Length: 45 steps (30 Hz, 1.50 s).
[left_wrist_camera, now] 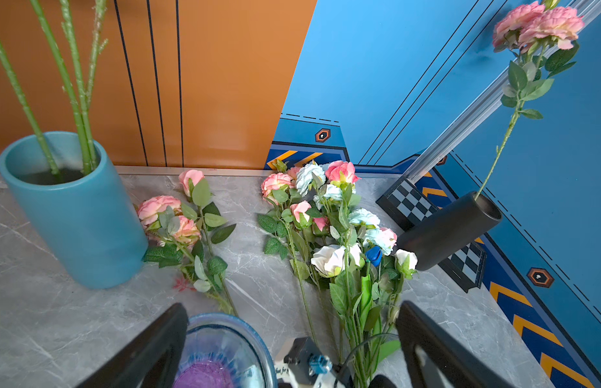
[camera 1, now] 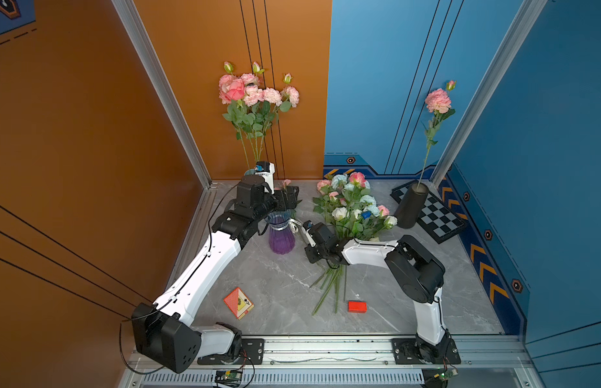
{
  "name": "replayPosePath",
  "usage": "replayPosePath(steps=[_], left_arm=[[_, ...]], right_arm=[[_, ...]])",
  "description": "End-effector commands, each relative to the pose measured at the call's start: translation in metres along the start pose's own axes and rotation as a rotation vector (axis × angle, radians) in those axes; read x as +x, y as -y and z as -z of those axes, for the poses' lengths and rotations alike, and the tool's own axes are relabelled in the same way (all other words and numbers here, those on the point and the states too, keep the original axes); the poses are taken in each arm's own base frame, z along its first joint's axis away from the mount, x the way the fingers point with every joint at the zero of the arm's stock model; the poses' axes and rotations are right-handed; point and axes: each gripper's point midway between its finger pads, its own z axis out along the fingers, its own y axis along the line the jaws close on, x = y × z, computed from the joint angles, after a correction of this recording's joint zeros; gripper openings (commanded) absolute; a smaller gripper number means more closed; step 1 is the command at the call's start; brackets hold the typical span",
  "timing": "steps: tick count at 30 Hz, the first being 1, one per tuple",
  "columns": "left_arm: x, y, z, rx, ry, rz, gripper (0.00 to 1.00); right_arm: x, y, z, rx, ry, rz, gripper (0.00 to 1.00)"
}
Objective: Place the pink flowers into the vase
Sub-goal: Pick up the flower at the center of the board, then place the flower in the vase.
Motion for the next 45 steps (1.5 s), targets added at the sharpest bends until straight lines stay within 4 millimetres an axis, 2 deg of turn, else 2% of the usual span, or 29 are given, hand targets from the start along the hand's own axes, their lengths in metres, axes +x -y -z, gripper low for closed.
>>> replayPosePath(steps=[1,5,6,11,16,22,26,33,39,45], left_arm=[[0.001,-0.002,0.004,0.006,-0.003,0.018,0.99],[0.002,0.000,0.002,0.009,-0.008,0.019,0.99],[0.002,0.000,0.001,0.011,-0.010,0.020,0.99],[0.005,0.009,-0.005,0.036,-0.027,0.014,0.99],[0.017,0.031,-0.018,0.086,-0.071,0.026,0.99],[0.039,0.063,-0.041,0.152,-0.143,0.067,0.99],[0.056,0.083,-0.058,0.186,-0.201,0.097,0.99],[0.080,0.101,-0.096,0.230,-0.308,0.262,0.99],[0.078,0.133,-0.125,0.323,-0.348,0.354,0.99],[0.077,0.163,-0.143,0.397,-0.365,0.401,0.99]], right_arm=[[-0.036,0.024,0.038,0.046,0.082,-0.068,0.03],[-0.055,0.041,0.068,0.080,0.124,-0.091,0.02],[-0.060,0.055,0.076,0.102,0.135,-0.108,0.02],[-0.054,0.084,0.106,0.196,0.113,-0.096,0.03],[-0.016,0.108,0.115,0.267,0.039,-0.107,0.02],[0.038,0.128,0.105,0.310,-0.074,-0.143,0.01],[0.051,0.135,0.106,0.313,-0.097,-0.166,0.00],[0.025,0.140,0.138,0.276,0.011,-0.211,0.00],[-0.006,0.130,0.177,0.230,0.144,-0.222,0.00],[-0.022,0.122,0.204,0.203,0.230,-0.218,0.00]])
